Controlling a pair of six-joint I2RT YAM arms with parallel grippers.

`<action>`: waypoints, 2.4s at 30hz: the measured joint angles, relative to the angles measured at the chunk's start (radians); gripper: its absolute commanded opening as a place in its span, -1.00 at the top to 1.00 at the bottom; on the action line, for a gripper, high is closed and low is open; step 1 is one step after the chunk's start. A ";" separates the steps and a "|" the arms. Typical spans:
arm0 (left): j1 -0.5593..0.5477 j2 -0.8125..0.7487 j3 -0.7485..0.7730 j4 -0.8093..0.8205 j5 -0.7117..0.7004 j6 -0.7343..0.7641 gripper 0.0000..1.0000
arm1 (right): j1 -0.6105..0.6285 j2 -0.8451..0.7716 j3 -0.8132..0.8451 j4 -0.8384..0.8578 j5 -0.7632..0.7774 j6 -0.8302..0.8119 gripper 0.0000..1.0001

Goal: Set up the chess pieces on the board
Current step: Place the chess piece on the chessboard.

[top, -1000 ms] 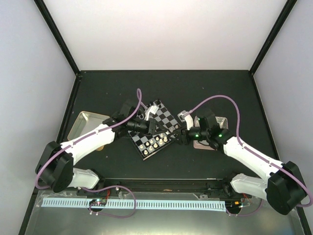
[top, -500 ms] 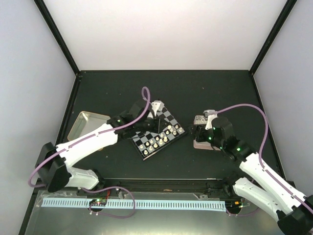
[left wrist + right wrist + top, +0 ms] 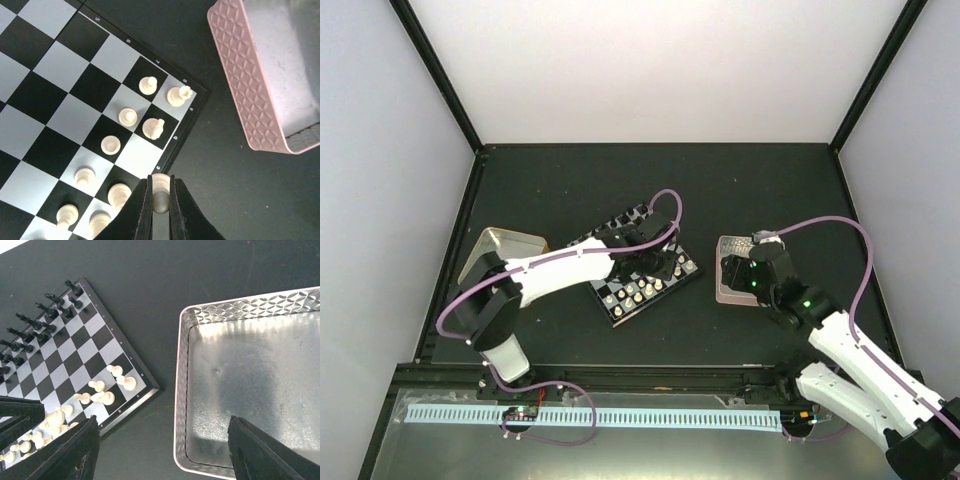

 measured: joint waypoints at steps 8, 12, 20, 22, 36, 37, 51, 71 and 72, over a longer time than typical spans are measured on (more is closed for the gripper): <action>0.000 0.154 0.161 -0.095 -0.003 0.025 0.91 | -0.002 0.054 -0.001 -0.001 0.010 0.001 -0.43; 0.000 0.183 0.171 -0.130 -0.003 0.024 0.91 | -0.003 0.064 0.005 -0.013 0.017 0.000 -0.43; 0.000 0.209 0.171 -0.168 -0.002 0.017 0.89 | -0.008 0.064 0.033 -0.028 0.025 -0.003 -0.43; 0.000 0.212 0.171 -0.167 -0.002 0.017 0.89 | -0.008 0.064 0.036 -0.030 0.025 -0.003 -0.43; 0.010 0.242 0.171 -0.165 -0.001 0.019 0.70 | -0.011 0.060 0.050 -0.053 0.027 -0.008 -0.43; 0.010 0.242 0.171 -0.165 0.001 0.019 0.69 | -0.011 0.060 0.053 -0.058 0.027 -0.008 -0.43; 0.017 0.248 0.171 -0.165 0.006 0.025 0.57 | -0.012 0.060 0.063 -0.066 0.027 -0.011 -0.43; 0.025 0.045 0.198 -0.193 0.008 0.062 -0.13 | -0.013 0.023 0.066 -0.087 0.034 -0.014 -0.47; 0.027 -0.005 0.187 -0.188 -0.008 0.064 -0.19 | -0.013 0.012 0.070 -0.091 0.040 -0.019 -0.48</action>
